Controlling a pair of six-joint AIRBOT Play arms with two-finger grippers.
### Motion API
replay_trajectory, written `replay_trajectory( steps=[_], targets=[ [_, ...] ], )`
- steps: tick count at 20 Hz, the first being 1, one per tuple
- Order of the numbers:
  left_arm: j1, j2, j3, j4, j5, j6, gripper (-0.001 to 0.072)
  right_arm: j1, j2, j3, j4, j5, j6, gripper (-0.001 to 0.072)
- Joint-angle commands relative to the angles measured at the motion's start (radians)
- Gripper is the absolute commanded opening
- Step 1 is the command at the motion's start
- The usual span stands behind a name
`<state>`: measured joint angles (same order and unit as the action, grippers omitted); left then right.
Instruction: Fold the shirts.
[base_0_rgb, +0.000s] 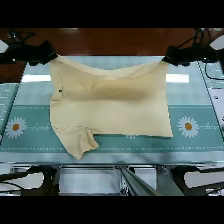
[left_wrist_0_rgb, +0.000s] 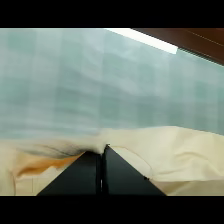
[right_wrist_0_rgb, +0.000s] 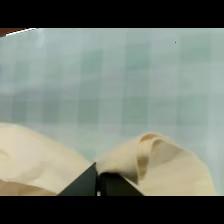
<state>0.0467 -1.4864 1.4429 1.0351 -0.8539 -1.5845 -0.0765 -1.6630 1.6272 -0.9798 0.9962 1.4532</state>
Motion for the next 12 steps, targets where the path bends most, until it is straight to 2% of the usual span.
replay_trajectory(
  steps=[1, 7, 11, 12],
  targets=[
    [-0.006, -0.125, -0.001, -0.019, 0.059, -0.055, 0.0029, 0.005, -0.197, 0.162, 0.004, 0.056, 0.095, 0.0029],
    [0.1, -0.124, 0.029, -0.027, -0.199, 0.02, 0.0029, -0.037, -0.205, 0.169, -0.01, 0.234, 0.077, 0.0029],
    [0.147, -0.132, 0.036, -0.021, -0.401, 0.142, 0.0029, -0.095, -0.186, 0.169, -0.017, 0.409, 0.026, 0.003],
    [0.145, -0.139, 0.024, -0.01, -0.443, 0.145, 0.0029, -0.093, -0.187, 0.169, -0.045, 0.443, 0.012, 0.0029]
  ],
)
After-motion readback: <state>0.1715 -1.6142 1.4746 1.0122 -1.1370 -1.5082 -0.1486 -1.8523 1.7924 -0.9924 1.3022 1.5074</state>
